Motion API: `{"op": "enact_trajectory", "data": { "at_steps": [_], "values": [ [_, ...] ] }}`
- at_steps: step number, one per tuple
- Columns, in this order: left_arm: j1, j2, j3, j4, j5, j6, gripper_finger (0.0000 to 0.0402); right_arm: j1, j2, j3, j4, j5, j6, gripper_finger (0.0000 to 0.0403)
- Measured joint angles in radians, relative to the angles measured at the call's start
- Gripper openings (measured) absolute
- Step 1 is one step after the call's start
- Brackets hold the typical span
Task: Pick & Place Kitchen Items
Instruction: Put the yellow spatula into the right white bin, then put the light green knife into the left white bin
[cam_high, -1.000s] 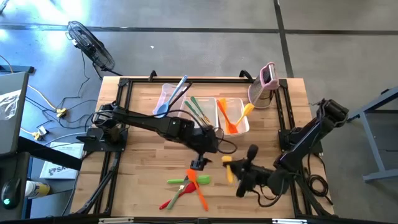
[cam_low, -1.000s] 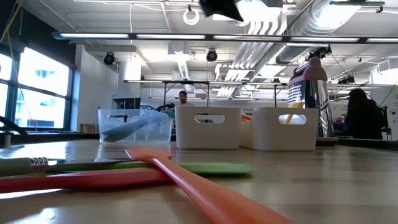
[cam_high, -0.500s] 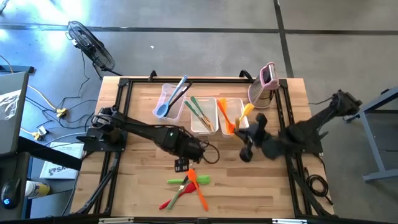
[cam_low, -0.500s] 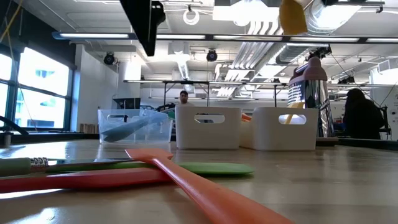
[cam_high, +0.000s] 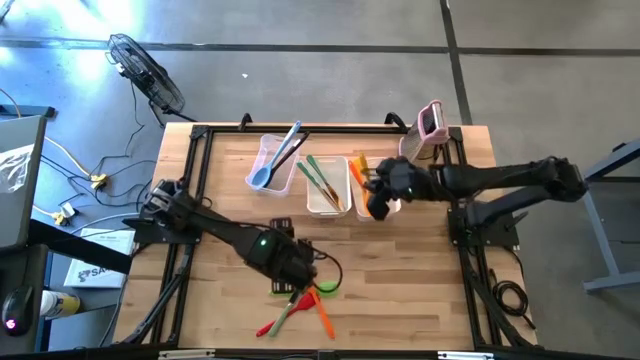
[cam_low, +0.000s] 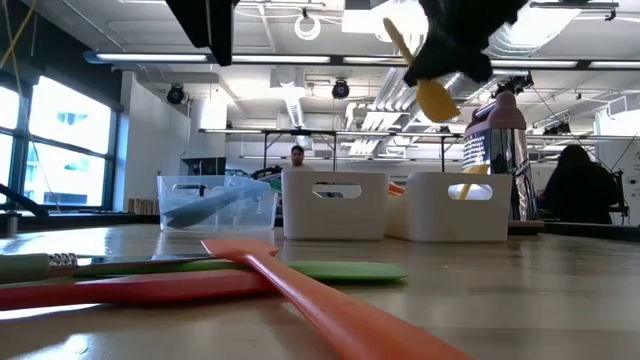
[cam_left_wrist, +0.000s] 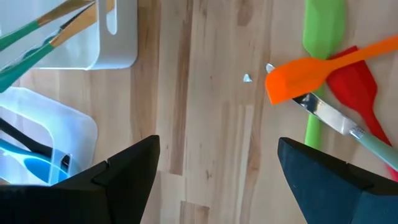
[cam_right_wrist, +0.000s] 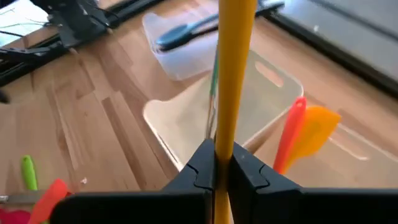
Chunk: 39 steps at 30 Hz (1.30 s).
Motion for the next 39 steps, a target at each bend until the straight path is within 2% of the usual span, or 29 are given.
{"op": "enact_trajectory", "data": {
  "at_steps": [5, 8, 14, 20, 24, 27, 33, 39],
  "values": [
    [-0.033, 0.000, 0.000, -0.010, -0.006, -0.028, 0.0322, -0.141, 0.001, -0.133, 0.166, -0.201, 0.012, 0.0006],
    [-0.048, 0.000, 0.000, -0.017, -0.034, -0.029, 0.0322, -0.195, 0.002, -0.212, 0.284, -0.264, 0.022, 0.0006],
    [-0.050, 0.000, 0.000, -0.030, -0.058, -0.028, 0.0322, -0.251, 0.002, -0.301, 0.347, -0.267, 0.033, 0.0006],
    [-0.049, 0.000, 0.000, -0.029, -0.114, -0.027, 0.0322, -0.254, 0.030, -0.359, 0.403, -0.331, 0.049, 0.0006],
    [-0.049, 0.000, 0.000, -0.029, -0.114, -0.021, 0.0322, -0.254, 0.064, -0.368, 0.415, -0.340, 0.059, 0.0008],
    [-0.049, 0.000, 0.000, -0.029, -0.114, -0.021, 0.0322, -0.254, 0.086, -0.368, 0.420, -0.333, 0.059, 0.0020],
    [-0.049, 0.000, 0.000, -0.028, -0.114, -0.021, 0.0322, -0.254, 0.089, -0.368, 0.431, -0.235, 0.071, 0.0052],
    [-0.049, 0.000, 0.000, -0.028, -0.114, -0.020, 0.0322, -0.245, 0.089, -0.368, 0.439, -0.234, 0.066, 0.0105]
  ]
}}
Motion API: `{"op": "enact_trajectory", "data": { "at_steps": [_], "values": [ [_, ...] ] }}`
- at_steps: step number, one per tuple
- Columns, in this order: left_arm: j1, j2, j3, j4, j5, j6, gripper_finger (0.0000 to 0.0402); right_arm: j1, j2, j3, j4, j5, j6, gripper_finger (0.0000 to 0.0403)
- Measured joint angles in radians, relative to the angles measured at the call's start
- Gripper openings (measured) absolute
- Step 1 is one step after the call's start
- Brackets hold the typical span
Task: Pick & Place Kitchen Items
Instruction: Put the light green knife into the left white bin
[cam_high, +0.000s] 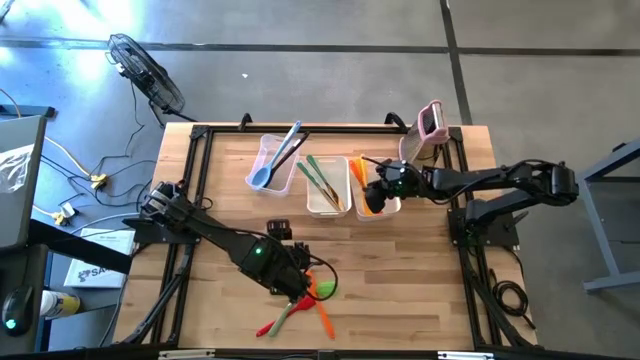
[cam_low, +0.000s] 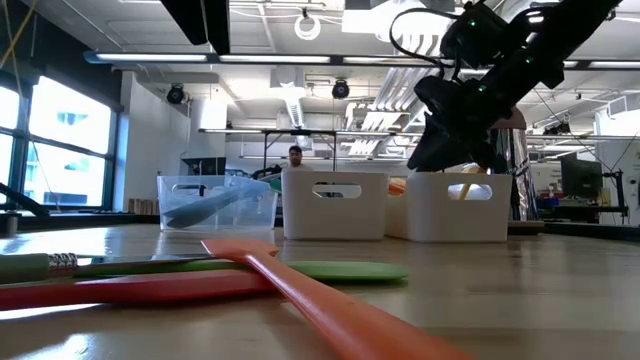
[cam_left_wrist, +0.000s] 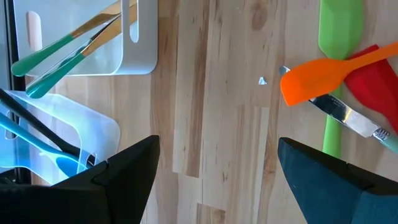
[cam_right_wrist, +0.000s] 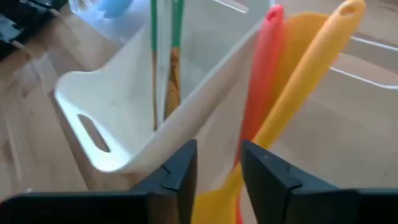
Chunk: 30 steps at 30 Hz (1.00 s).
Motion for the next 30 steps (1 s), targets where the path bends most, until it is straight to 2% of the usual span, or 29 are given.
{"op": "enact_trajectory", "data": {
  "at_steps": [8, 13, 20, 30],
  "values": [
    [0.000, 0.000, 0.000, 0.000, 0.000, 0.002, 0.0322, 0.040, -0.004, 0.000, 0.156, -0.002, -0.051, 0.0220],
    [0.000, 0.000, 0.000, -0.002, 0.069, -0.005, 0.0322, 0.080, -0.013, 0.000, 0.306, -0.084, -0.149, 0.0267],
    [0.000, 0.000, 0.000, 0.010, 0.249, -0.062, 0.0322, 0.193, -0.014, 0.001, 0.482, -0.089, -0.357, 0.0273],
    [0.000, 0.000, 0.000, 0.057, 0.297, -0.096, 0.0322, 0.372, -0.014, 0.001, 0.564, -0.084, -0.458, 0.0271]
  ]
}}
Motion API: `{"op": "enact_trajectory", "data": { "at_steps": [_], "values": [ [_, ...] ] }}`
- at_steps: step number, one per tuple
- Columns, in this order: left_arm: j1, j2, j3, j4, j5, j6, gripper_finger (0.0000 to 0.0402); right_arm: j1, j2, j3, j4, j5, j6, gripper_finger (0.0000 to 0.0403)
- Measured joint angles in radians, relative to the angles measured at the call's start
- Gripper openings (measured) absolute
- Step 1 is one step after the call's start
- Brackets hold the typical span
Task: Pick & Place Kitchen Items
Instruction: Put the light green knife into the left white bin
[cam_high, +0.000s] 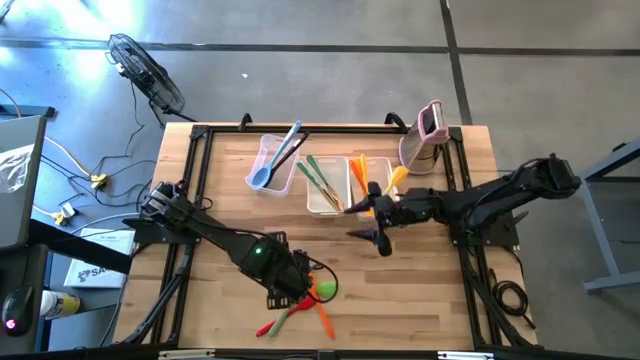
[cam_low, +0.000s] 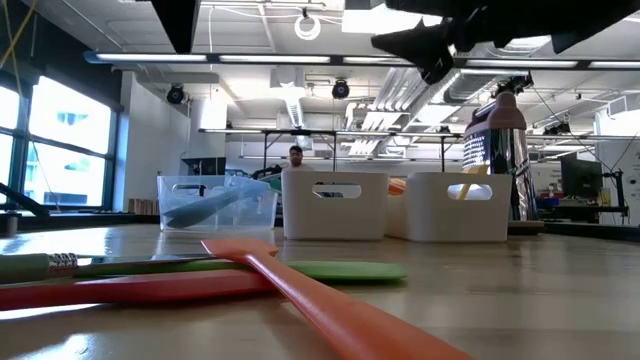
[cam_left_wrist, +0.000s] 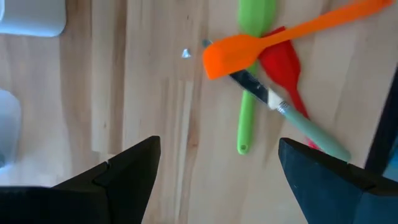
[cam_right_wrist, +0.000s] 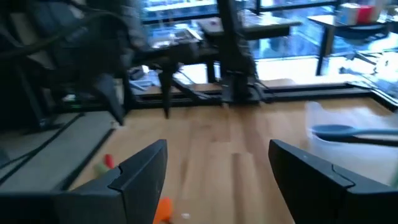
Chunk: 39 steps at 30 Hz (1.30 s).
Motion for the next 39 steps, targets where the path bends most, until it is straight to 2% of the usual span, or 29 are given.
{"op": "enact_trajectory", "data": {
  "at_steps": [10, 13, 17, 24, 28, 34, 36, 39],
  "values": [
    [0.000, 0.000, 0.000, 0.019, 0.020, -0.142, 0.0322, 0.099, 0.000, 0.000, 0.001, 0.006, -0.105, 0.0270],
    [0.000, 0.000, 0.000, 0.020, 0.020, -0.273, 0.0322, 0.105, 0.000, 0.000, 0.001, 0.007, -0.105, 0.0270],
    [-0.002, 0.001, 0.000, 0.022, 0.034, -0.533, 0.0322, 0.104, 0.000, 0.000, -0.004, -0.003, -0.091, 0.0270],
    [-0.065, 0.048, 0.003, 0.076, 0.068, -0.777, 0.0322, 0.125, 0.000, 0.000, -0.029, -0.086, 0.018, 0.0270],
    [-0.090, 0.093, 0.002, 0.170, 0.076, -0.848, 0.0322, 0.193, 0.000, 0.000, -0.024, -0.096, 0.003, 0.0270],
    [-0.106, 0.166, -0.001, 0.296, 0.080, -0.917, 0.0322, 0.273, 0.000, 0.000, 0.006, -0.018, -0.044, 0.0270],
    [-0.105, 0.190, 0.002, 0.374, 0.101, -0.942, 0.0322, 0.290, 0.000, 0.000, 0.008, -0.020, -0.036, 0.0270],
    [-0.105, 0.225, -0.001, 0.391, 0.140, -0.964, 0.0322, 0.315, 0.000, 0.000, -0.004, -0.025, -0.024, 0.0270]
  ]
}}
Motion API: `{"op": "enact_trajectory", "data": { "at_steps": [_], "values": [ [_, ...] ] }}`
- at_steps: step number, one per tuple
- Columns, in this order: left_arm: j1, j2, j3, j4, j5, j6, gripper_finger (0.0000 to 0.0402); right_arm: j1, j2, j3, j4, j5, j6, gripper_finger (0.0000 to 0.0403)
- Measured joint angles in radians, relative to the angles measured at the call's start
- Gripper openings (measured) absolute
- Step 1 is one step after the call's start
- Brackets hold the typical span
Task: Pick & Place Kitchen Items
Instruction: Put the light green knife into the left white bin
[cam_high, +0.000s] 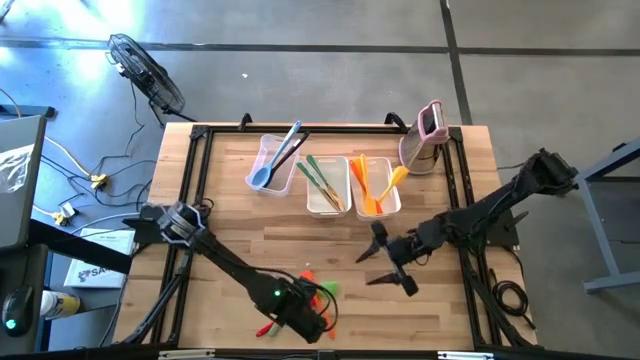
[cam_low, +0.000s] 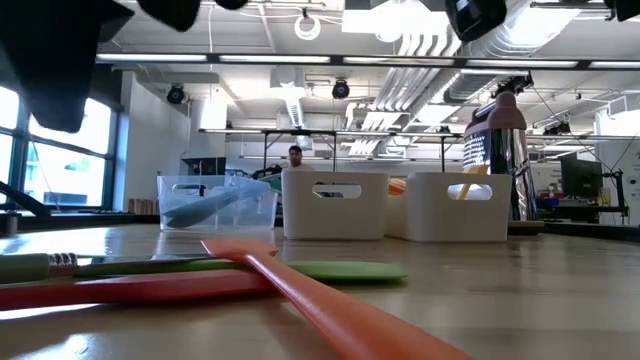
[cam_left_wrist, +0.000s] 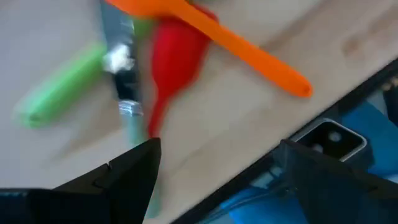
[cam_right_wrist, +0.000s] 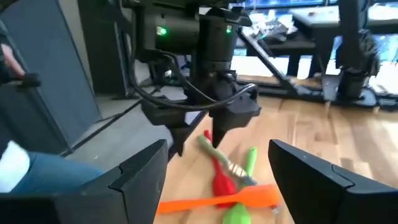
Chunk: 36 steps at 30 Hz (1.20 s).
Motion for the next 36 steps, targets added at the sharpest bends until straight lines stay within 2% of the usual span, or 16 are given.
{"op": "enact_trajectory", "data": {
  "at_steps": [10, 20, 32, 36],
  "values": [
    [0.000, 0.036, 0.003, 0.051, 0.030, -0.098, 0.0322, 0.053, 0.000, 0.000, -0.053, 0.000, -0.002, 0.0270],
    [0.000, 0.039, 0.001, -0.089, 0.035, -0.205, 0.0322, 0.053, 0.000, 0.000, -0.094, 0.001, -0.027, 0.0270],
    [0.000, 0.045, 0.001, -0.117, 0.035, -0.205, 0.0322, 0.071, 0.000, 0.000, -0.119, -0.024, -0.016, 0.0270],
    [0.001, 0.086, 0.001, -0.102, 0.079, -0.191, 0.0322, 0.079, 0.000, 0.000, -0.119, -0.021, -0.016, 0.0270]
  ]
}}
